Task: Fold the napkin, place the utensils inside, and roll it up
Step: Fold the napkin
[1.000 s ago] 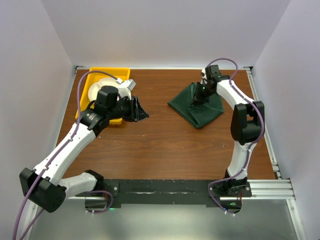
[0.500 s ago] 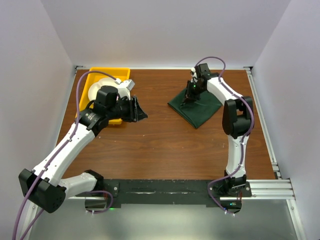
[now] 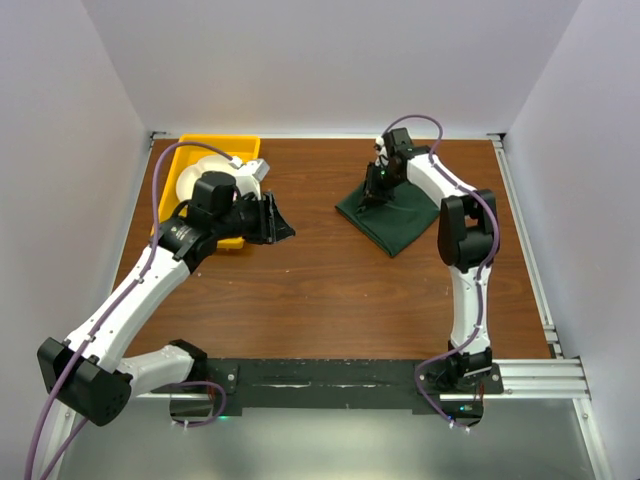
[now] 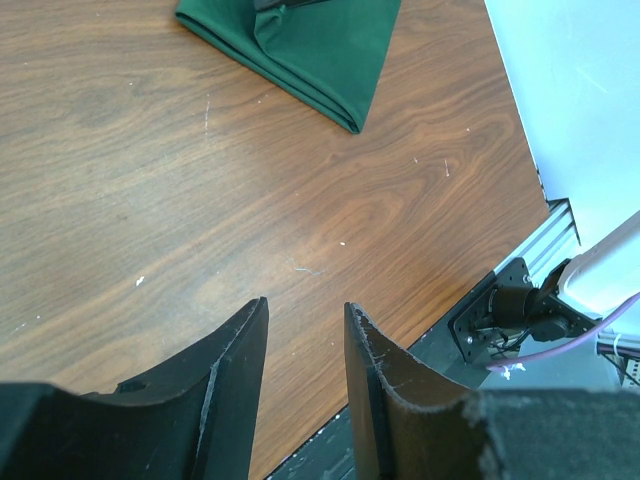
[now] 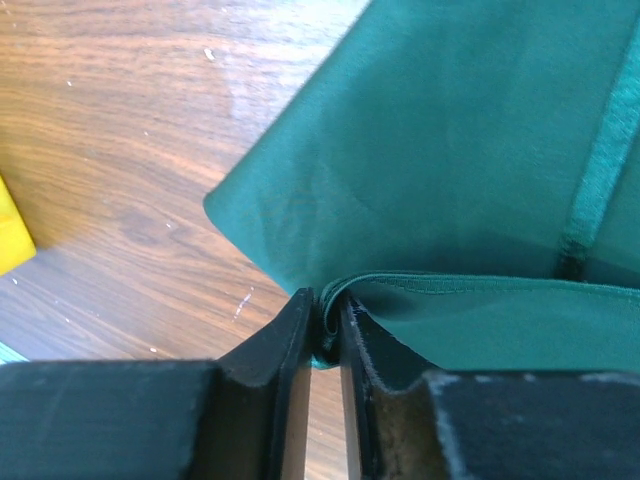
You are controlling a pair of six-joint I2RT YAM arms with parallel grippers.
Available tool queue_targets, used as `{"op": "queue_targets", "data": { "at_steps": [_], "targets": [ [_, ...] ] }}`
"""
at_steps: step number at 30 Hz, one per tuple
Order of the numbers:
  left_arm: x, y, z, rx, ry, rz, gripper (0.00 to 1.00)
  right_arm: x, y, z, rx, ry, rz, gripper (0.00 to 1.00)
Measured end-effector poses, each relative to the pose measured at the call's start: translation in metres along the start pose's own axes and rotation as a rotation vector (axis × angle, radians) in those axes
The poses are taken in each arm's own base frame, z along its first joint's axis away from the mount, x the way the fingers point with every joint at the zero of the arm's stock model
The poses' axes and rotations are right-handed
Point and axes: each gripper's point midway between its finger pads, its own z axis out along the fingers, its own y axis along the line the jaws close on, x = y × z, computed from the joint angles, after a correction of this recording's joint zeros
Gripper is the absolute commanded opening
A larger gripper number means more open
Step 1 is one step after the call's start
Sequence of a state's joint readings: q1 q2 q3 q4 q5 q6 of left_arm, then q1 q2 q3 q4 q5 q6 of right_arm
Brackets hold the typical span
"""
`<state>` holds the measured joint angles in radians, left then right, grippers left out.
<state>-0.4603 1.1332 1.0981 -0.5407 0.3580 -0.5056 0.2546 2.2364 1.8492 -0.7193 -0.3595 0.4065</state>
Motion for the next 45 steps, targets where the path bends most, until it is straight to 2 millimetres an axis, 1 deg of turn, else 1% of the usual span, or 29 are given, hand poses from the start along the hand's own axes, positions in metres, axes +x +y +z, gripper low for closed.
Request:
{"op": "queue_targets", "data": {
  "at_steps": [1,4,5,7,8,10,11,12,15,17,19,21,22,23,24,25,27,28,30,32,34,35,36,38,39,42,45],
  "targets": [
    [0.000,0.000,0.000,0.000,0.000,0.000,0.41,0.000,0.001,0.001,-0.002,-0.001,-0.003,0.27],
    [0.000,0.000,0.000,0.000,0.000,0.000,0.41,-0.001,0.006,0.001,-0.007,-0.001,-0.010,0.32],
    [0.000,0.000,0.000,0.001,0.001,0.000,0.41,-0.001,0.008,0.001,-0.010,-0.001,-0.013,0.37],
    [-0.001,-0.001,0.000,0.001,-0.001,0.001,0.41,-0.005,0.012,0.002,-0.021,-0.005,-0.020,0.43],
    [-0.001,-0.001,0.000,0.002,-0.002,0.001,0.41,-0.005,0.015,0.003,-0.029,-0.002,-0.023,0.49],
    [-0.002,-0.001,0.000,0.002,-0.003,0.001,0.41,-0.009,0.023,0.002,-0.046,-0.002,-0.031,0.54],
    [-0.002,-0.001,0.000,0.003,-0.003,0.001,0.41,-0.013,0.028,0.000,-0.055,-0.005,-0.038,0.59],
    [-0.002,-0.001,0.000,0.002,-0.002,-0.001,0.41,-0.016,0.032,-0.002,-0.064,-0.008,-0.046,0.60],
    [-0.001,-0.001,0.002,0.005,0.002,-0.008,0.41,-0.027,0.044,-0.016,-0.077,-0.038,-0.087,0.64],
    [-0.002,-0.001,0.005,0.009,0.003,-0.009,0.41,-0.030,0.046,-0.028,-0.066,-0.057,-0.111,0.64],
    [-0.004,-0.001,0.009,0.017,0.001,-0.008,0.41,-0.029,0.045,-0.042,-0.052,-0.072,-0.128,0.59],
    [-0.006,-0.002,0.017,0.029,-0.001,-0.009,0.40,-0.020,0.040,-0.055,-0.040,-0.078,-0.132,0.55],
    [-0.007,-0.001,0.022,0.033,0.000,-0.012,0.38,-0.014,0.035,-0.062,-0.032,-0.072,-0.127,0.49],
    [-0.009,-0.001,0.027,0.039,-0.002,-0.016,0.37,-0.008,0.030,-0.065,-0.026,-0.066,-0.121,0.47],
    [-0.012,0.000,0.035,0.047,-0.005,-0.021,0.35,-0.002,0.024,-0.068,-0.019,-0.062,-0.115,0.45],
    [-0.014,0.001,0.043,0.053,-0.007,-0.024,0.33,0.009,0.014,-0.069,-0.003,-0.042,-0.101,0.42],
    [-0.018,0.005,0.063,0.066,-0.008,-0.045,0.31,0.014,0.002,-0.068,0.013,-0.030,-0.086,0.41],
    [-0.020,0.007,0.074,0.072,-0.008,-0.053,0.28,0.016,-0.005,-0.067,0.022,-0.022,-0.079,0.41],
    [-0.020,0.011,0.099,0.072,0.007,-0.071,0.24,0.023,-0.020,-0.061,0.034,-0.002,-0.056,0.40],
    [-0.022,0.014,0.127,0.066,0.018,-0.083,0.20,0.029,-0.034,-0.059,0.042,0.017,-0.033,0.43],
    [-0.023,0.012,0.159,0.067,0.021,-0.085,0.17,0.031,-0.043,-0.057,0.047,0.021,-0.022,0.43],
    [-0.022,0.010,0.173,0.068,0.021,-0.087,0.16,0.031,-0.046,-0.056,0.045,0.018,-0.021,0.42],
    [-0.020,0.009,0.182,0.067,0.023,-0.088,0.15,0.031,-0.048,-0.055,0.039,0.016,-0.021,0.37],
    [-0.020,0.005,0.203,0.070,0.016,-0.096,0.14,0.029,-0.048,-0.052,0.016,0.011,-0.023,0.33],
    [-0.019,0.003,0.212,0.074,0.013,-0.104,0.13,0.028,-0.046,-0.050,0.004,0.009,-0.026,0.29],
    [-0.024,-0.001,0.233,0.089,-0.012,-0.121,0.12,0.029,-0.041,-0.042,-0.038,0.005,-0.035,0.26],
    [-0.034,-0.005,0.257,0.112,-0.039,-0.145,0.10,0.039,-0.039,-0.034,-0.070,0.025,-0.028,0.23]
  ]
}}
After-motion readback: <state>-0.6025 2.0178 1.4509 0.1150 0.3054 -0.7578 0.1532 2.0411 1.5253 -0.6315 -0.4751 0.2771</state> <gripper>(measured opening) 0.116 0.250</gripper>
